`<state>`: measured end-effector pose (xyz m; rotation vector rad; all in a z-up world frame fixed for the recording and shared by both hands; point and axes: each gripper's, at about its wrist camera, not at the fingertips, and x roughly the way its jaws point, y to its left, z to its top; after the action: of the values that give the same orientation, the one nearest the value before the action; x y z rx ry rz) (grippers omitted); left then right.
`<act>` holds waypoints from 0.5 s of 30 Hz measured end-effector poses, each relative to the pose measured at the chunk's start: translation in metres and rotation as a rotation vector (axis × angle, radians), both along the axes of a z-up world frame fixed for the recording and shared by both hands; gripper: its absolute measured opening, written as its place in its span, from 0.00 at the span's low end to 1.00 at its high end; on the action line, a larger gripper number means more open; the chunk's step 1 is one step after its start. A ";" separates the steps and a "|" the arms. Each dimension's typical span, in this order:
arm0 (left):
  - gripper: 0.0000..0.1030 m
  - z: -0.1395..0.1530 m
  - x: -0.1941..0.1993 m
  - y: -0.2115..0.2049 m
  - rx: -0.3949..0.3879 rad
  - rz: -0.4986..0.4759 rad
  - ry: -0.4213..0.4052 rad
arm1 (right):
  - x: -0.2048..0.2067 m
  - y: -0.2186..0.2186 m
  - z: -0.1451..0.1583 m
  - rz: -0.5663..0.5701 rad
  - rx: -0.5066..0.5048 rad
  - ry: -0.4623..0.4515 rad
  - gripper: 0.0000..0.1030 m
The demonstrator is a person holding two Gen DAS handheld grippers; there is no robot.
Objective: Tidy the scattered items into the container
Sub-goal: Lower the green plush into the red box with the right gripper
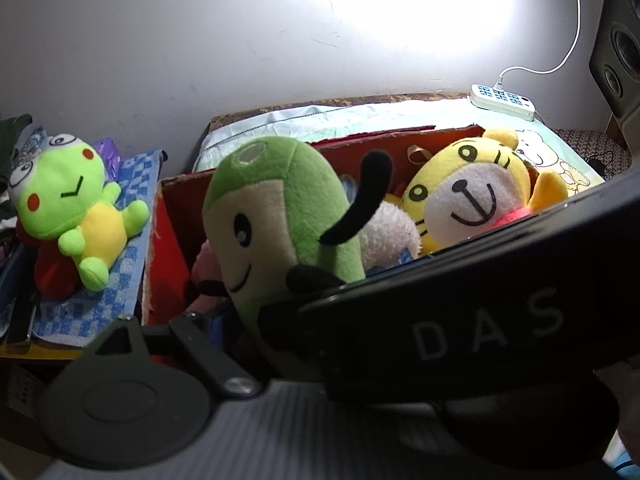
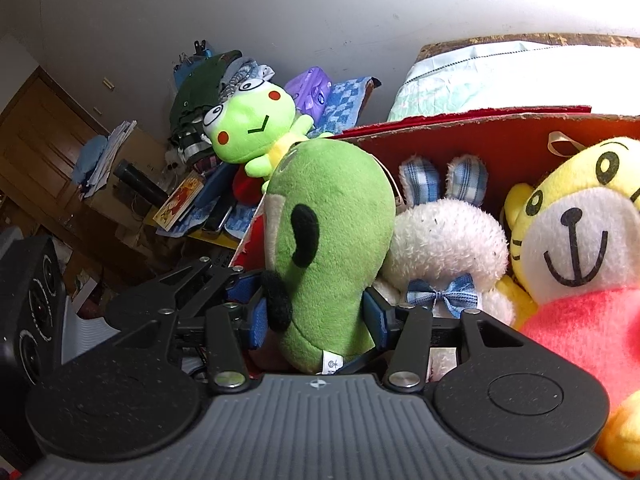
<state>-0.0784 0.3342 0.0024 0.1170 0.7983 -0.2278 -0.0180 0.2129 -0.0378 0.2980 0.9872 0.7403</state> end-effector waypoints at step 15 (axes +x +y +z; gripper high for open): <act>0.88 0.004 -0.001 0.003 -0.021 0.030 0.025 | -0.006 0.004 0.006 -0.001 -0.013 -0.054 0.56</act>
<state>-0.0796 0.3371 0.0059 0.0829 0.8223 -0.2097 -0.0237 0.2172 -0.0322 0.2658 0.9407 0.7369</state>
